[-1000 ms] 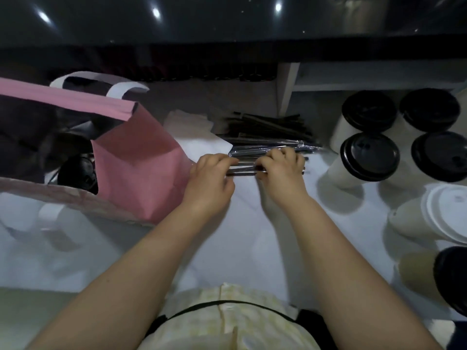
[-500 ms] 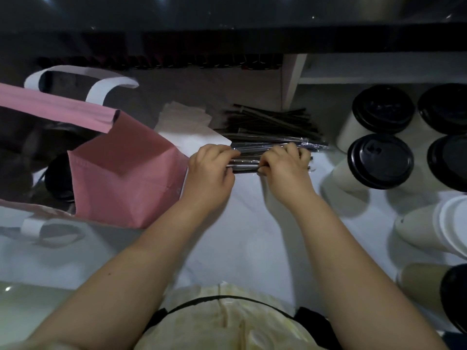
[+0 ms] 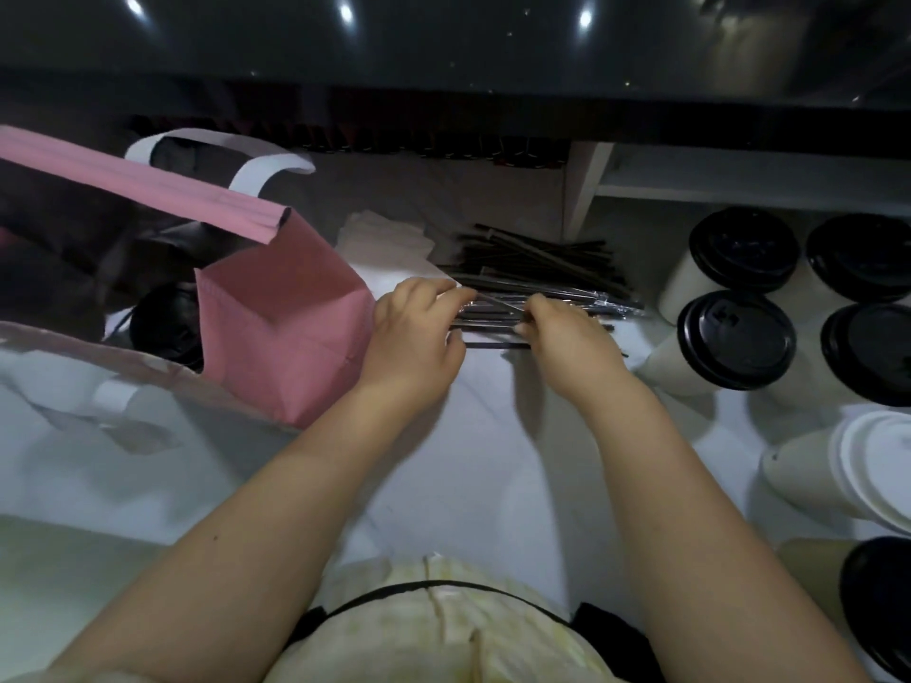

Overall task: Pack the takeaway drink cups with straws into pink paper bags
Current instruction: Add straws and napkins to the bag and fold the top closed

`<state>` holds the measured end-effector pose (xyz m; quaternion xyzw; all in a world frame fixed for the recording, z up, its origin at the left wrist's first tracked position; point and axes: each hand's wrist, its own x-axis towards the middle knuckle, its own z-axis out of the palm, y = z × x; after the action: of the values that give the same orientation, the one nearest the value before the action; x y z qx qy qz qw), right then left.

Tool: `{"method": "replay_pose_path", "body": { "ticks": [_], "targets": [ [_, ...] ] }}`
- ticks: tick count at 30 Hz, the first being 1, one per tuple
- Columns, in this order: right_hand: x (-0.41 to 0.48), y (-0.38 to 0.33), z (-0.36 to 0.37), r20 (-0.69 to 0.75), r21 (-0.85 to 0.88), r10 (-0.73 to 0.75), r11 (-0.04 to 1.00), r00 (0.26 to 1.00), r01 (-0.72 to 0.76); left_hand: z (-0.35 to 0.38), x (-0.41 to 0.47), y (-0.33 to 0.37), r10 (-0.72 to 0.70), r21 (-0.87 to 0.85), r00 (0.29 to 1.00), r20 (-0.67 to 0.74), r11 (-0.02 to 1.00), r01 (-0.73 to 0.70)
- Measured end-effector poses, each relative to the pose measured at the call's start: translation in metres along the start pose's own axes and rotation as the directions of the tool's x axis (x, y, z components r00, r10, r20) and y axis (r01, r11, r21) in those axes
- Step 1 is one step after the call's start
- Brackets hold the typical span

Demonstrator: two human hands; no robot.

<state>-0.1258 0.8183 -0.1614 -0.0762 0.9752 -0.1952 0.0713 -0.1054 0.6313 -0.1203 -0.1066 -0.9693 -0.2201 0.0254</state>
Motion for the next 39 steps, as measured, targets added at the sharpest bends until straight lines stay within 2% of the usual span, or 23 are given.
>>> {"method": "replay_pose_path", "body": {
  "ticks": [3, 8, 14, 18, 22, 25, 30, 34, 36, 39],
  "targets": [
    [-0.004, -0.004, -0.014, 0.015, 0.071, 0.066, 0.995, 0.998, -0.067, -0.014, -0.002, 0.013, 0.021, 0.013, 1.000, -0.022, 1.000, -0.020],
    [-0.017, -0.023, -0.045, -0.092, 0.405, 0.094, 0.913, 0.991, -0.049, -0.061, -0.006, 0.039, 0.106, -0.007, 0.981, -0.164, 0.994, -0.108],
    [-0.031, -0.070, -0.090, -0.183, 0.662, 0.149, 0.750, 0.972, 0.009, -0.136, 0.000, 0.048, 0.128, 0.040, 0.968, -0.216, 0.992, -0.122],
    [-0.038, -0.112, -0.113, -0.125, 0.844, 0.118, 0.534, 0.985, 0.044, -0.182, -0.003, 0.023, 0.120, 0.018, 0.965, -0.232, 0.993, -0.119],
    [-0.043, -0.158, -0.127, -0.153, 0.908, 0.068, 0.403, 0.986, 0.113, -0.213, -0.019, -0.027, 0.078, -0.082, 0.966, -0.246, 0.991, -0.101],
    [-0.038, -0.200, -0.136, -0.241, 0.910, 0.044, 0.356, 0.969, 0.211, -0.231, -0.028, -0.076, 0.030, -0.135, 0.970, -0.242, 0.989, -0.064],
    [-0.017, -0.284, -0.143, -0.367, 0.902, -0.076, 0.215, 0.927, 0.375, -0.254, -0.031, -0.156, 0.002, -0.157, 0.979, -0.203, 0.987, -0.035],
    [0.008, -0.342, -0.119, -0.357, 0.876, -0.164, 0.282, 0.919, 0.391, -0.268, -0.019, -0.198, 0.091, -0.147, 0.992, -0.091, 0.984, -0.104],
    [0.017, -0.358, -0.099, -0.318, 0.844, -0.195, 0.388, 0.928, 0.371, -0.271, -0.013, -0.212, 0.139, -0.123, 0.989, -0.042, 0.982, -0.144],
    [0.028, -0.360, -0.075, -0.201, 0.741, -0.160, 0.621, 0.966, 0.257, -0.273, -0.004, -0.231, 0.200, -0.145, 0.977, 0.070, 0.971, -0.188]
  ]
}}
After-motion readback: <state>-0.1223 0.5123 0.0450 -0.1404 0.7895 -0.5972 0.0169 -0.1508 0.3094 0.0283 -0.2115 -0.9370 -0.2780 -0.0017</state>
